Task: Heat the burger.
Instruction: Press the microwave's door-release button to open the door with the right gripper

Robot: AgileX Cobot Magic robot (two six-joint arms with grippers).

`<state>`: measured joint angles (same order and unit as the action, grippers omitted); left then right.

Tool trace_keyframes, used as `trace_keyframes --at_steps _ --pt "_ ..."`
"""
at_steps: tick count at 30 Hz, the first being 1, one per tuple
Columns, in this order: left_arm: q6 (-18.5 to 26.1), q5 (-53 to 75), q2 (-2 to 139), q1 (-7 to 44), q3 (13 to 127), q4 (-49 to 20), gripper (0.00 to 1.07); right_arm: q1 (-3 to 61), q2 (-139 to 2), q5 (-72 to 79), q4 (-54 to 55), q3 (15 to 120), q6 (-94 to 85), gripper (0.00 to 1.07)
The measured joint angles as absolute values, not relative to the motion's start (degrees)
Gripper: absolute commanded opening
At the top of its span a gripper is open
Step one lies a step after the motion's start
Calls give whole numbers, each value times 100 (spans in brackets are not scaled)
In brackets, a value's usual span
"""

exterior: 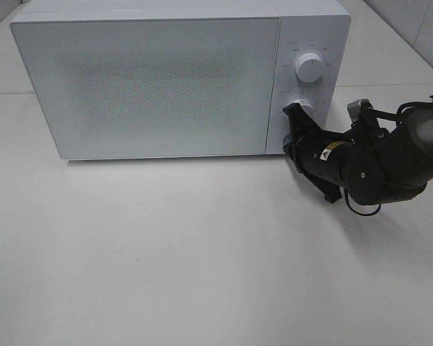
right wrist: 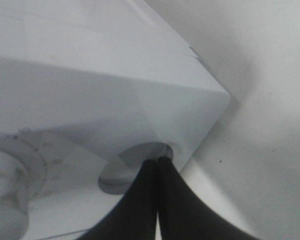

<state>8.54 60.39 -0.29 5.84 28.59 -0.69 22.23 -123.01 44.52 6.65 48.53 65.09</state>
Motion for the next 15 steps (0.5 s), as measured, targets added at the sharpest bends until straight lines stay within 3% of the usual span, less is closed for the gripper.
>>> trace_keyframes --at_steps 15 --pt "854 6039 -29 584 2859 -69 0 2223 -12256 5718 539 4354 7047 0"
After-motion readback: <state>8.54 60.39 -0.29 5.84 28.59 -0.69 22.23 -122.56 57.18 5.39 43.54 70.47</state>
